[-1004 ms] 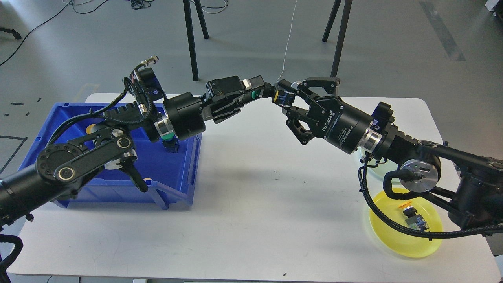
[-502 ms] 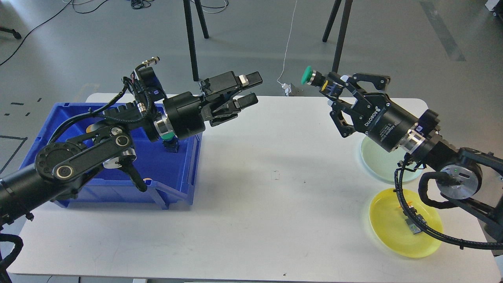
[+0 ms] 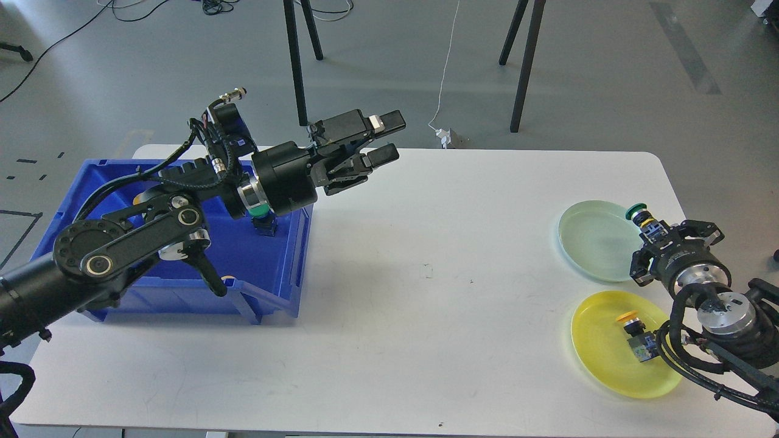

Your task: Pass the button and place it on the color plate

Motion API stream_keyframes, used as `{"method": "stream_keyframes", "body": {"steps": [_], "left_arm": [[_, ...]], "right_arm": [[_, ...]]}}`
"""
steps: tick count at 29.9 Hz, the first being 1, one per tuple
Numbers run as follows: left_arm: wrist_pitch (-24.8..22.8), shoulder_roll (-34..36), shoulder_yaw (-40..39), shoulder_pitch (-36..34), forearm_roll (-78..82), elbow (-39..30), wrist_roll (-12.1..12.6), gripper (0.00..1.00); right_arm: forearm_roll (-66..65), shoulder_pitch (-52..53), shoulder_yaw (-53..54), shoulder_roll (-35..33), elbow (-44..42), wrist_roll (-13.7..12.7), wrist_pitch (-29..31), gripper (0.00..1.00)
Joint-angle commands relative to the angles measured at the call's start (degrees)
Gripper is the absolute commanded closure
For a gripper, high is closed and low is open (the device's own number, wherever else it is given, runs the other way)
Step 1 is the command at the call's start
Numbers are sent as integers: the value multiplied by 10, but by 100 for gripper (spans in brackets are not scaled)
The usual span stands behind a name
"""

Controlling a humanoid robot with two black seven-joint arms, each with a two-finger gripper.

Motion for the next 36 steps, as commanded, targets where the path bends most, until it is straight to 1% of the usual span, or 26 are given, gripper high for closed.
{"method": "stream_keyframes", "body": {"steps": [1, 2, 5, 7, 9, 10, 11, 14, 18, 20, 22, 24, 25, 26, 27, 29, 30, 32, 33, 34, 36], "left_arm": [[1, 0, 0, 1, 0, -1, 0, 15], [1, 0, 0, 1, 0, -1, 0, 15], [1, 0, 0, 1, -1, -1, 0, 15], [1, 1, 0, 1, -1, -1, 0, 15], [1, 1, 0, 1, -1, -1, 0, 15], [1, 1, 0, 1, -1, -1, 0, 15], [1, 1, 0, 1, -1, -1, 0, 15], [3, 0, 0, 1, -2, 0, 0, 15], [8, -1, -5, 1, -43, 5, 0, 15], [10, -2, -15, 2, -82, 13, 0, 15], [16, -4, -43, 6, -157, 41, 0, 15], [14, -1, -59, 17, -229, 61, 0, 15], [10, 3, -62, 20, -255, 64, 0, 15], [3, 9, -63, 23, -270, 65, 0, 15], [-11, 21, -62, 23, -274, 65, 0, 15], [-62, 53, -57, 27, -274, 65, 0, 15], [-62, 63, -58, 31, -274, 65, 0, 15], [-62, 75, -62, 40, -278, 71, 0, 15], [-62, 77, -63, 40, -280, 75, 0, 15], [-62, 78, -63, 42, -282, 81, 0, 15], [-62, 76, -63, 50, -283, 90, 0, 14]], "right_arm": [[-3, 26, -3, 35, -39, -22, -41, 96], [-5, 32, -4, 41, -54, -29, -48, 94], [-26, 39, -5, 69, -84, -54, -49, 75], [-41, 41, -5, 81, -87, -59, -51, 63], [-47, 45, -5, 84, -87, -59, -53, 35], [-48, 45, -5, 84, -87, -59, -51, 9], [-48, 46, -5, 84, -87, -58, -51, 1], [-52, 46, -5, 84, -80, -56, -50, 0], [-54, 52, -2, 74, -63, -55, -48, 0], [-72, 63, -2, 57, -33, -52, -43, 0], [-127, 74, 3, 15, 23, -52, -18, 0], [-205, 83, 7, -16, 87, -48, 34, 0], [-249, 85, 13, -27, 110, -46, 71, 0], [-293, 86, 25, -40, 129, -44, 123, 0], [-321, 90, 34, -53, 133, -44, 180, 0], [-331, 110, 36, -83, 129, -36, 291, 0], [-331, 123, 33, -97, 124, -29, 343, 0], [-330, 137, 28, -111, 98, 3, 450, 0], [-330, 137, 30, -111, 87, 20, 473, 0], [-327, 137, 32, -108, 75, 34, 473, 0], [-303, 137, 34, -93, 65, 37, 473, 0]]}}
